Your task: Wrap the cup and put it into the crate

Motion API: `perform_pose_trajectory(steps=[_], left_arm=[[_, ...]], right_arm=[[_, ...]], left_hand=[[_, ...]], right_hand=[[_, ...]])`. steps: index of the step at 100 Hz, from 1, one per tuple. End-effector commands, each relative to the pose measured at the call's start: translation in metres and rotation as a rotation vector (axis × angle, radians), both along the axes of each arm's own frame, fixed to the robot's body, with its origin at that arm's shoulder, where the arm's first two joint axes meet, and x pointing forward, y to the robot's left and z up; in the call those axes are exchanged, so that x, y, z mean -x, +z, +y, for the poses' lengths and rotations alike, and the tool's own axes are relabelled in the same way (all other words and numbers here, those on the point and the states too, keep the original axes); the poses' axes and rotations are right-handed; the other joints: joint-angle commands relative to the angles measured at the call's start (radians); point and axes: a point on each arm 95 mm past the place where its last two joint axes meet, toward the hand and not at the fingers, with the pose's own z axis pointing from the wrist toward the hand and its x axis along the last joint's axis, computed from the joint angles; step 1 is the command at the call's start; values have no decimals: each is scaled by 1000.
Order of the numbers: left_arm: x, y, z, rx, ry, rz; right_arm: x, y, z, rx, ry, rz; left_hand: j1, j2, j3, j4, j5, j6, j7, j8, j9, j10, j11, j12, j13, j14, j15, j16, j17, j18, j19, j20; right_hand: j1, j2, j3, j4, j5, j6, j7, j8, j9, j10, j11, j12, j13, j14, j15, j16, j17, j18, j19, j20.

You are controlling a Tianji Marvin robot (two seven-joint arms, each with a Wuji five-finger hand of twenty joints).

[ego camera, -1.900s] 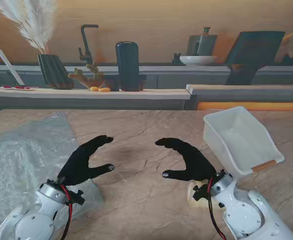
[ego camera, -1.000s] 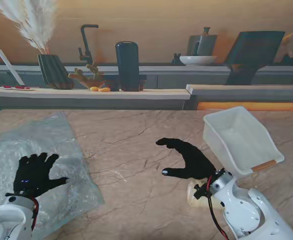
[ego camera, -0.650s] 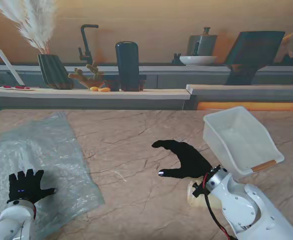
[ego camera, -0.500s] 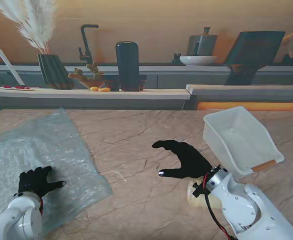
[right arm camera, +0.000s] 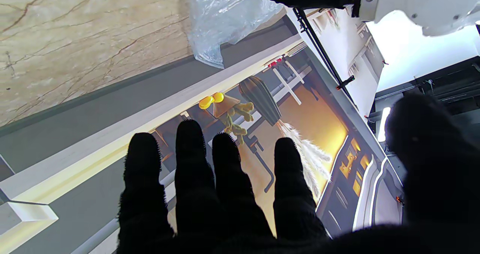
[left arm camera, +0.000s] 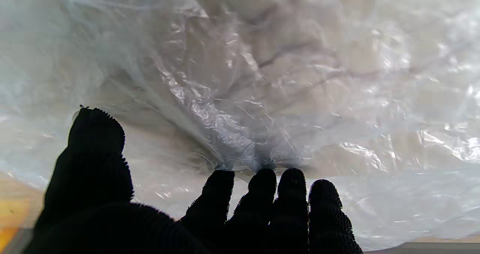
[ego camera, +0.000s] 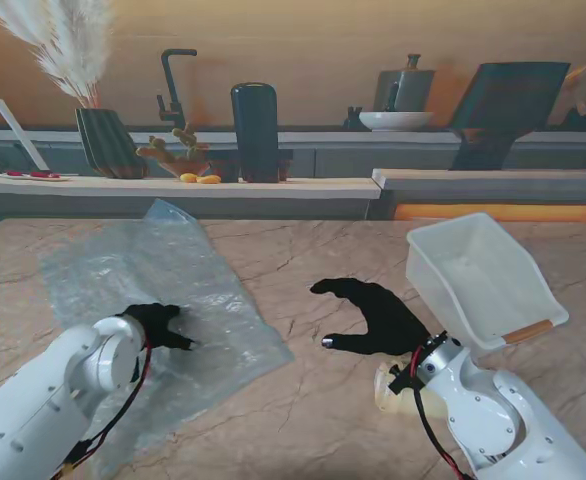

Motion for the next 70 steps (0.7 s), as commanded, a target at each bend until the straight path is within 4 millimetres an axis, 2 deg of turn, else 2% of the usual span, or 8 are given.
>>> perform_pose_trajectory(steps=[1, 25, 40, 57, 70], left_arm=[[-1, 1, -23, 26, -41, 40], [-2, 3, -68, -53, -217, 172], [10, 2, -83, -78, -311, 188], [27, 0, -98, -13, -371, 174], [32, -1, -108, -29, -450, 150]], right_arm=[[4, 1, 2, -13, 4, -15], [5, 1, -3, -25, -15, -23], [6, 1, -5, -32, -20, -33], [7, 2, -5, -37, -24, -38], [7, 2, -5, -39, -23, -37]], left_hand=[[17, -18, -14, 26, 91, -159, 78, 30, 27, -107, 36, 17, -10, 4, 2, -13, 3, 2, -22, -11], [22, 10, -23, 24, 96, -144, 63, 24, 36, -104, 37, 19, -4, 9, 8, -10, 9, 9, -10, -3], [10, 35, -37, 20, 101, -139, 60, 22, 44, -99, 40, 20, 1, 14, 14, -9, 12, 13, -1, 2], [-4, 46, -49, 22, 111, -135, 56, 21, 54, -91, 42, 21, 6, 19, 20, -8, 13, 20, 14, 7], [-2, 54, -49, 23, 107, -147, 56, 24, 52, -100, 43, 23, 5, 12, 22, -7, 3, 17, 35, 11]], right_hand=[[-7, 34, -23, 19, 6, -30, -12, -6, 16, -5, -18, 12, 15, -14, -2, 14, 3, -9, 12, 25], [-7, 42, -25, 21, 7, -30, -11, -6, 17, -5, -18, 13, 16, -12, -2, 14, 3, -10, 11, 25], [-8, 46, -27, 21, 10, -30, -10, -7, 20, -5, -17, 13, 17, -13, -2, 14, 3, -8, 11, 25], [-11, 51, -28, 22, 12, -31, -10, -7, 22, -4, -17, 13, 19, -12, -1, 14, 4, -9, 12, 26], [-11, 55, -28, 23, 13, -32, -10, -8, 23, -6, -18, 13, 19, -14, -1, 15, 4, -8, 11, 26]])
